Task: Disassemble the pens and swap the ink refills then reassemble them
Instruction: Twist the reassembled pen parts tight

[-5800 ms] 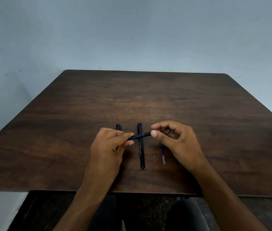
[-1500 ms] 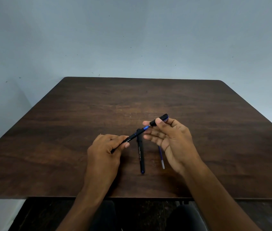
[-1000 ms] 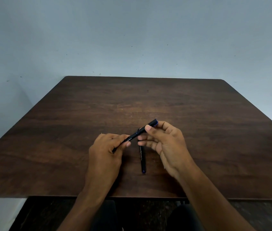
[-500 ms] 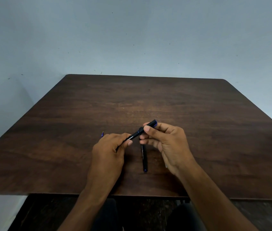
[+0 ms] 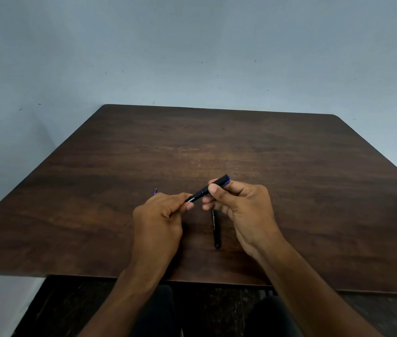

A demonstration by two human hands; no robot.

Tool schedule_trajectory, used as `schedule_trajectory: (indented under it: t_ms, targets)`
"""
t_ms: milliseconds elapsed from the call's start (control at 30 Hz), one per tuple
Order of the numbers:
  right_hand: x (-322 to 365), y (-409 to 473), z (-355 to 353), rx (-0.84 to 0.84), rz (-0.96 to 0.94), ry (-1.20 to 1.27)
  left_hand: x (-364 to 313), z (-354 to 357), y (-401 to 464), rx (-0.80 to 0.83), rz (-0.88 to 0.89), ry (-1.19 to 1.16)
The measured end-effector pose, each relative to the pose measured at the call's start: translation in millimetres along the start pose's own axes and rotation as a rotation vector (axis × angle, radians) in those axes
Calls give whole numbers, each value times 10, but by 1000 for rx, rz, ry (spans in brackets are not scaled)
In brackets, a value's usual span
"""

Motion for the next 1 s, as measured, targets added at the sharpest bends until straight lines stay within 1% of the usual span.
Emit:
schedule_trajectory:
  t_ms: [200, 333, 400, 467, 567, 667, 767, 867, 1000]
  targets:
    - [-25, 18, -51, 11, 57, 58, 24, 38, -9, 18, -67, -7]
    - [-9, 44, -29, -1, 62, 86, 21, 51, -15, 32, -122, -34]
    - [-13, 35, 17, 23, 68, 64, -28, 50, -13, 39, -101, -53]
    - [8, 31, 39, 23, 59, 11, -118, 27, -14, 37, -30, -40]
    - [182, 65, -27, -32, 5, -87, -186, 6, -16, 56, 30, -45]
    - [440, 99, -177, -78, -44, -188, -198, 16, -15, 103, 29, -22]
    - [640, 97, -383, -116, -75, -288, -201, 28, -7, 102, 21, 1]
    - [716, 95, -583, -186, -82, -348, -185, 55, 8, 115, -3, 14]
    - [701, 66, -786, -264, -43, -438, -133, 128, 37, 184, -65, 15]
Point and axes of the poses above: each hand's wrist, its own y-axis towards the middle knuckle, its own z-axis out of the palm, x = y × z, the point moved 8 cm from there along y, towards the middle knuckle, and after that the axes turned 11 degrees about y, right-handed, at the moved point
